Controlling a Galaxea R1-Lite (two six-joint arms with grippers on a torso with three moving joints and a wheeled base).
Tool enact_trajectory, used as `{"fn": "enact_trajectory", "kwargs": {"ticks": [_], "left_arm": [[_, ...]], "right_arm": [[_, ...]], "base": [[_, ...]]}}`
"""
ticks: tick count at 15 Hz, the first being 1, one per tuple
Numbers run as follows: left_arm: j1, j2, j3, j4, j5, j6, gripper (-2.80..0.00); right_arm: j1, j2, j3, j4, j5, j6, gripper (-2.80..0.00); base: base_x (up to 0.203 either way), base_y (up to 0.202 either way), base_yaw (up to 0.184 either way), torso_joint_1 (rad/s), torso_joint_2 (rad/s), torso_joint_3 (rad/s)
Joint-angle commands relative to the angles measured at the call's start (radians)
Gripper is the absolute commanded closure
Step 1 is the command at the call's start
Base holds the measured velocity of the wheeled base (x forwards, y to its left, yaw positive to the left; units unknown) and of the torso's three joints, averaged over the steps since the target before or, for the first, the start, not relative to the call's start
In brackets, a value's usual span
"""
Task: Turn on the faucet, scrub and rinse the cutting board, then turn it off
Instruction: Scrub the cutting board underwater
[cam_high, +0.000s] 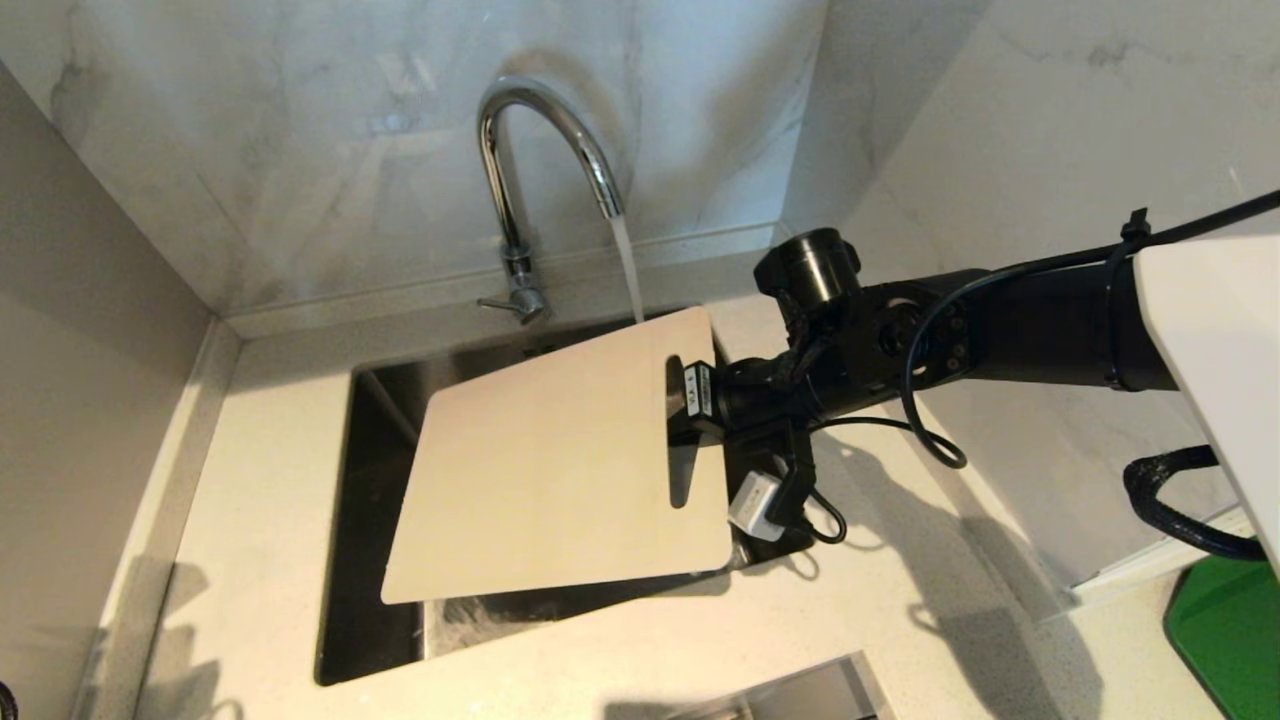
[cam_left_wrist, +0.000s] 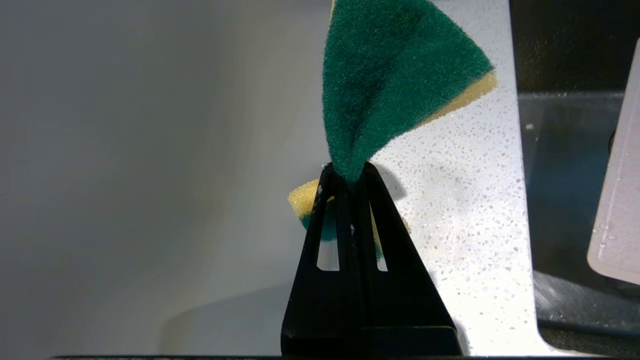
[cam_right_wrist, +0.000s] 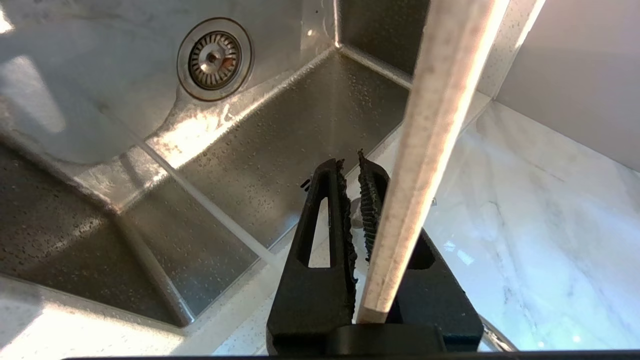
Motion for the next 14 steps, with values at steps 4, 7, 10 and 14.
{"fn": "enact_trajectory", "kwargs": {"ticks": [4, 7, 10, 14], "left_arm": [[0.001, 0.101, -0.085, -0.004, 0.001, 0.034, 0.00], [0.000, 0.135, -0.137, -0.002, -0.007, 0.062, 0.00], [-0.001, 0.188, -0.199, -0.002, -0.024, 0.064, 0.00], [-0.002, 0.283, -0.312, -0.002, -0.077, 0.059, 0.00]], "right_arm": [[0.001, -0.001, 0.003, 0.002, 0.007, -0.016, 0.00], [-0.001, -0.001, -0.001, 0.002, 0.007, -0.016, 0.00], [-0.001, -0.001, -0.001, 0.002, 0.009, -0.016, 0.00], [-0.001, -0.001, -0.005, 0.002, 0.009, -0.014, 0.00]], "base": [[0.000, 0.000, 0.000, 0.000, 0.00, 0.000], [0.000, 0.000, 0.000, 0.000, 0.00, 0.000], [0.000, 0.000, 0.000, 0.000, 0.00, 0.000], [0.000, 0.000, 0.000, 0.000, 0.00, 0.000]]}}
